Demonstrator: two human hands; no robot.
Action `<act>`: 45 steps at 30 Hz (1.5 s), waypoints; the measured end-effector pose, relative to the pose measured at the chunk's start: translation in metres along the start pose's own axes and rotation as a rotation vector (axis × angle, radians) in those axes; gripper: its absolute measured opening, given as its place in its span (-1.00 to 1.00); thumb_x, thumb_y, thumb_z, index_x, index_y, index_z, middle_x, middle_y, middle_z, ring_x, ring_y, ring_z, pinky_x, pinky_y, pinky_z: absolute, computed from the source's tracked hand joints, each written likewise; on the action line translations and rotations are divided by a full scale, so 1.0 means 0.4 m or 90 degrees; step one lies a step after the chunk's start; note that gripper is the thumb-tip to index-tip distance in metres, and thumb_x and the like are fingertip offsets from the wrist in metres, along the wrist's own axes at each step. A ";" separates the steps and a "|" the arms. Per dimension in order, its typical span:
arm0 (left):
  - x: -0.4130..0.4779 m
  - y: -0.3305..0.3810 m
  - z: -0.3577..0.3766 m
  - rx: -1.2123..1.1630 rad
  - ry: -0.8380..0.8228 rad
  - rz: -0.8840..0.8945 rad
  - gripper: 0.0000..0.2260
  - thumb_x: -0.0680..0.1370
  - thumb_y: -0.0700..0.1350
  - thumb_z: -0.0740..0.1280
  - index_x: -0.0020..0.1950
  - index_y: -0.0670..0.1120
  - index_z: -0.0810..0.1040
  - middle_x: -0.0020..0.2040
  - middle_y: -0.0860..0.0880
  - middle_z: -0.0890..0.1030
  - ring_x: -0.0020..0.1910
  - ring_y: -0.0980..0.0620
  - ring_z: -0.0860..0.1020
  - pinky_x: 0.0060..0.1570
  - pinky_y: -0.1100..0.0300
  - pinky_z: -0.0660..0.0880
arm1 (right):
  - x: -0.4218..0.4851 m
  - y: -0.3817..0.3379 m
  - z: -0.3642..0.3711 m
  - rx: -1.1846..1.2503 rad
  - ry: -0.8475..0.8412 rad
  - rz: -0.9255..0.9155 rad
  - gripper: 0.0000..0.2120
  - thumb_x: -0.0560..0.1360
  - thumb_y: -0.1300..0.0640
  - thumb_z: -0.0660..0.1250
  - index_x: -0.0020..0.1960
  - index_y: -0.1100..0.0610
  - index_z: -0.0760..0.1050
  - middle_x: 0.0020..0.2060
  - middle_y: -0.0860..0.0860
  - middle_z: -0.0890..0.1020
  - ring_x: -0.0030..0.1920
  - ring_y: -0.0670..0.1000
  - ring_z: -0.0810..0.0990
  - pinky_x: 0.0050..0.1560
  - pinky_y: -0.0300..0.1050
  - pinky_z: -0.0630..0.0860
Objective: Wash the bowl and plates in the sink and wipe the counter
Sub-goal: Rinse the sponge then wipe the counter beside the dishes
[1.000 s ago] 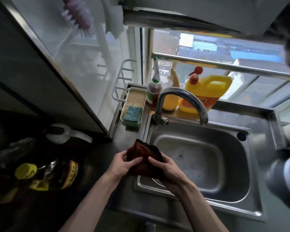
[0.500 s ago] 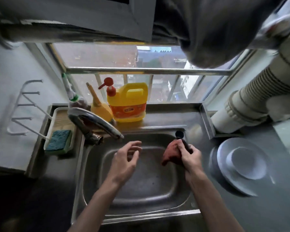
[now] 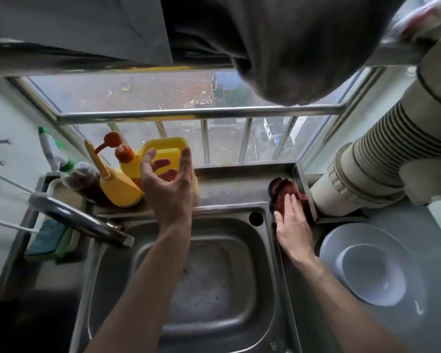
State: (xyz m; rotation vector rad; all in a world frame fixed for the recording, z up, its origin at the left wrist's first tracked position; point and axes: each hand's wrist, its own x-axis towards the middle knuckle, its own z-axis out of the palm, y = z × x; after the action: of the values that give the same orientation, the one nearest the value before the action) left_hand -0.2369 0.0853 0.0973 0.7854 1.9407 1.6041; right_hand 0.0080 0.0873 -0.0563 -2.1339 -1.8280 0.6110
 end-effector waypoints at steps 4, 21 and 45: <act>0.042 0.019 0.020 -0.149 0.002 -0.208 -0.26 0.47 0.23 0.49 0.55 -0.06 0.39 0.09 0.00 0.72 0.16 -0.08 0.67 0.22 -0.02 0.61 | 0.057 0.043 0.035 -0.080 -0.090 -0.071 -0.43 0.75 0.08 0.04 0.68 0.22 -0.04 0.67 0.15 0.01 0.68 0.16 -0.05 0.62 -0.09 -0.13; 0.086 0.087 -0.011 -0.216 -0.101 -0.211 -0.78 0.63 -0.04 0.38 -0.20 0.00 0.51 -0.46 0.12 0.48 -0.43 0.16 0.44 -0.30 0.26 0.40 | 0.186 -0.122 0.084 -0.067 -0.207 -0.179 -0.49 0.76 0.12 0.01 0.69 0.01 0.01 0.68 0.04 0.04 0.67 0.12 -0.05 0.61 -0.02 -0.13; 0.229 0.223 -0.139 -0.203 -0.136 -0.273 -0.92 0.65 -0.13 0.34 0.12 -0.10 0.50 -0.34 0.03 0.45 -0.40 0.14 0.46 -0.27 0.20 0.51 | 0.073 -0.536 0.342 -0.041 -0.288 -0.543 -0.53 0.73 0.00 0.15 0.62 -0.08 0.25 0.62 0.00 0.26 0.63 0.09 0.09 0.62 0.02 -0.02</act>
State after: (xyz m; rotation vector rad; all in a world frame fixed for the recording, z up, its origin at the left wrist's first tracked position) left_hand -0.3302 0.1236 0.1937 0.3619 1.5239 1.4455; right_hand -0.2404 0.1431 -0.0816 -1.0729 -2.7353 0.8322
